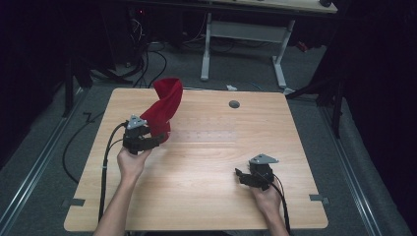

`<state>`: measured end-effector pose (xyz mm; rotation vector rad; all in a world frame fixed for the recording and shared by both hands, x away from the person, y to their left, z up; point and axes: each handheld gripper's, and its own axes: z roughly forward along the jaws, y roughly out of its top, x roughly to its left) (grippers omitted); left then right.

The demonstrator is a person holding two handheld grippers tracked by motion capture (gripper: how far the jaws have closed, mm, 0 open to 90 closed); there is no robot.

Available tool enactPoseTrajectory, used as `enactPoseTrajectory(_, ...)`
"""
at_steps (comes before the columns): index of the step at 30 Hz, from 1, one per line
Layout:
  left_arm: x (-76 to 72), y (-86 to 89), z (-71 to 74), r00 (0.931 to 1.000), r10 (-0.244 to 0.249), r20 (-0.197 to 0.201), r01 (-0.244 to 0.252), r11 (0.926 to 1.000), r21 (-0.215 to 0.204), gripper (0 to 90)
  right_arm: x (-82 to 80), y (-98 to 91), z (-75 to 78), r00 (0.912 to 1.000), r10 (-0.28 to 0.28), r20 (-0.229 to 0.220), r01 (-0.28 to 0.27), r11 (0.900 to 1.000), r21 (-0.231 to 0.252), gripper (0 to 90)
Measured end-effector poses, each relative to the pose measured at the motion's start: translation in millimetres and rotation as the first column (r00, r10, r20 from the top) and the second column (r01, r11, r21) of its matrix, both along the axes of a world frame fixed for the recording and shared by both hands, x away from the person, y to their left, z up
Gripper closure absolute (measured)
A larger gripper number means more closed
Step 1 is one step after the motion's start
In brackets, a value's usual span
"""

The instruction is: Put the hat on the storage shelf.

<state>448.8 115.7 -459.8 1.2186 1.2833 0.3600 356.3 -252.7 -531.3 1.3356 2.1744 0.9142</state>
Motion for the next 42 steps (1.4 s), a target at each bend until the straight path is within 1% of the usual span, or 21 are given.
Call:
enactPoseTrajectory(2,-2.8,0.4,1.5,1.0000,0.000,0.005,0.000,1.0000,-0.004,39.4,-0.1,0.1,-0.1,1.0000,0.000,-0.001,0.000,1.0000,0.001,33.6)
enactPoseTrajectory(7,-10.1,2.5,5.3,0.9997,0.010,0.021,-0.010,0.9999,0.005,38.6,-0.1,0.2,0.1,1.0000,-0.001,-0.002,0.001,1.0000,0.001,33.5)
enactPoseTrajectory(10,-13.8,4.0,4.7,0.9997,0.013,0.021,-0.013,0.9998,0.012,37.5,-0.1,0.2,0.0,1.0000,0.000,-0.001,0.000,1.0000,0.001,33.5)
enactPoseTrajectory(14,-19.2,5.6,3.5,0.9996,0.012,0.027,-0.012,0.9999,0.004,37.5,-0.1,0.2,0.0,1.0000,-0.001,-0.001,0.001,1.0000,0.000,33.5)
enactPoseTrajectory(19,-23.2,8.2,2.3,0.9992,0.022,0.032,-0.023,0.9997,0.011,37.3,-0.1,0.2,0.0,1.0000,0.000,-0.001,0.000,1.0000,0.000,33.5)
enactPoseTrajectory(23,-26.7,8.7,4.3,0.9991,0.020,0.037,-0.021,0.9995,0.023,37.2,-0.1,0.1,0.0,1.0000,0.000,-0.001,0.000,1.0000,0.000,33.5)
enactPoseTrajectory(26,-30.3,9.2,7.3,0.9990,0.017,0.040,-0.018,0.9997,0.017,37.7,-0.1,0.2,0.0,1.0000,-0.001,-0.001,0.001,1.0000,0.001,33.5)
enactPoseTrajectory(32,-37.7,10.7,11.5,0.9987,0.009,0.050,-0.011,0.9993,0.035,38.1,-0.1,0.3,0.0,1.0000,-0.001,-0.001,0.001,1.0000,0.002,33.5)
enactPoseTrajectory(39,-46.0,16.4,15.8,0.9975,0.022,0.067,-0.024,0.9993,0.027,38.1,-0.1,0.3,0.0,1.0000,-0.003,-0.001,0.003,1.0000,0.003,33.5)
enactPoseTrajectory(42,-50.2,18.0,17.9,0.9972,0.027,0.070,-0.027,0.9996,0.004,38.1,-0.1,0.3,-0.1,1.0000,-0.002,-0.001,0.002,1.0000,0.003,33.4)
